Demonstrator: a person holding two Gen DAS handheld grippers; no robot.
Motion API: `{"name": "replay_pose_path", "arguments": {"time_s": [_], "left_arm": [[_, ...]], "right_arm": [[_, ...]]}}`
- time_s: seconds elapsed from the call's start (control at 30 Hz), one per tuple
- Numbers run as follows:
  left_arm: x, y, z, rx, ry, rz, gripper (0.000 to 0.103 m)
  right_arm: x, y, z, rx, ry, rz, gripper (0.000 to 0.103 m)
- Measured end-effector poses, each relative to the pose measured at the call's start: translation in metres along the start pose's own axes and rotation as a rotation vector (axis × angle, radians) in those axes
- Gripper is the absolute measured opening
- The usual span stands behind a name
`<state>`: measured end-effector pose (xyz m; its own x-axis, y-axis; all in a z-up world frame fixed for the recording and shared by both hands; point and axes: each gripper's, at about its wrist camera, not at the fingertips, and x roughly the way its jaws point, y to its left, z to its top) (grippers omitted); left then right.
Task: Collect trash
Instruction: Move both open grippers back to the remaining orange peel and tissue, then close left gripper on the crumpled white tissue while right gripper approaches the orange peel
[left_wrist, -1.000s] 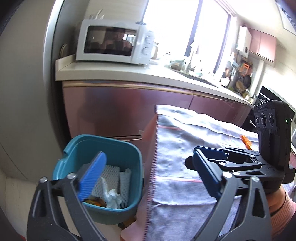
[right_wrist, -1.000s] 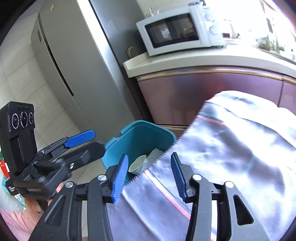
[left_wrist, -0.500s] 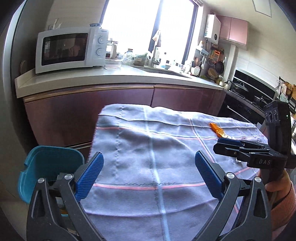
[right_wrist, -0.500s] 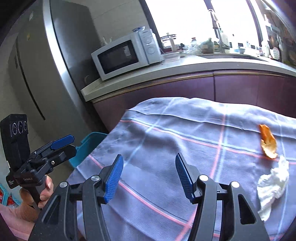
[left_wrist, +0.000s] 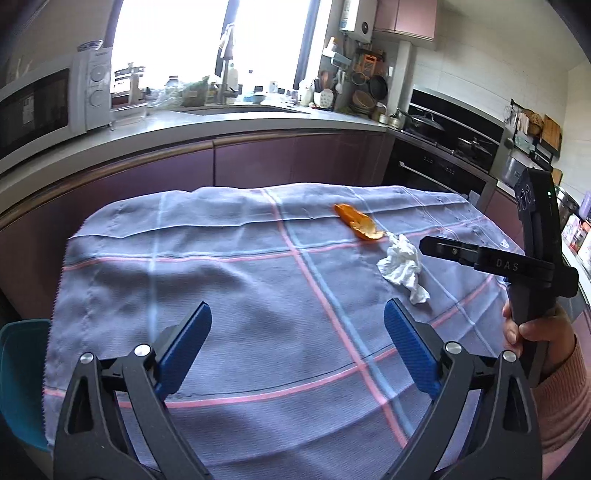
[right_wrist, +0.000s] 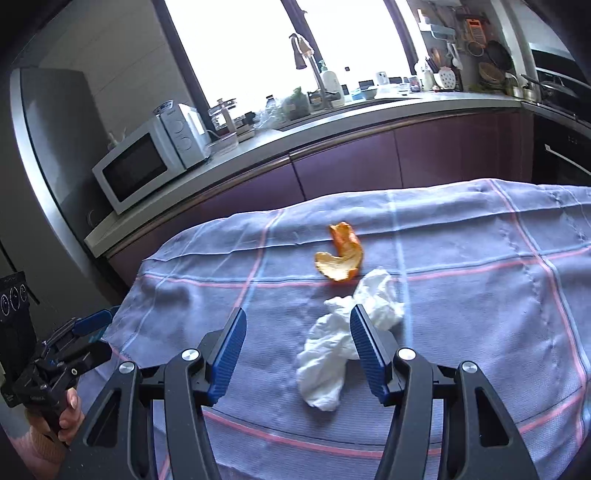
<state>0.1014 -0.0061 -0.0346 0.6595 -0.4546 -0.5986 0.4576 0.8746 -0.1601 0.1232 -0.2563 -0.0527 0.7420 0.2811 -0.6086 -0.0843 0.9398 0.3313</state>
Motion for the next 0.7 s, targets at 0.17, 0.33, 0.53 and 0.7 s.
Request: {"name": "replay_pose_path", "arguments": {"time_s": [0.17, 0.33, 0.53, 0.7], "left_arm": [[0.036, -0.034, 0.007, 0.041, 0.056, -0.073, 0.088], [0.071, -0.062, 0.014, 0.06, 0.116, -0.13, 0.084], [0.109, -0.098, 0.025, 0.116, 0.168, -0.146, 0.08], [0.142, -0.114, 0.032, 0.133, 0.221, -0.131, 0.071]], "right_arm": [[0.004, -0.026, 0.0, 0.048, 0.022, -0.001, 0.056], [0.006, -0.038, 0.001, 0.071, 0.022, 0.011, 0.056], [0.0, -0.048, 0.004, 0.092, 0.001, 0.028, 0.056], [-0.004, -0.057, 0.005, 0.113, -0.014, 0.037, 0.056]]}}
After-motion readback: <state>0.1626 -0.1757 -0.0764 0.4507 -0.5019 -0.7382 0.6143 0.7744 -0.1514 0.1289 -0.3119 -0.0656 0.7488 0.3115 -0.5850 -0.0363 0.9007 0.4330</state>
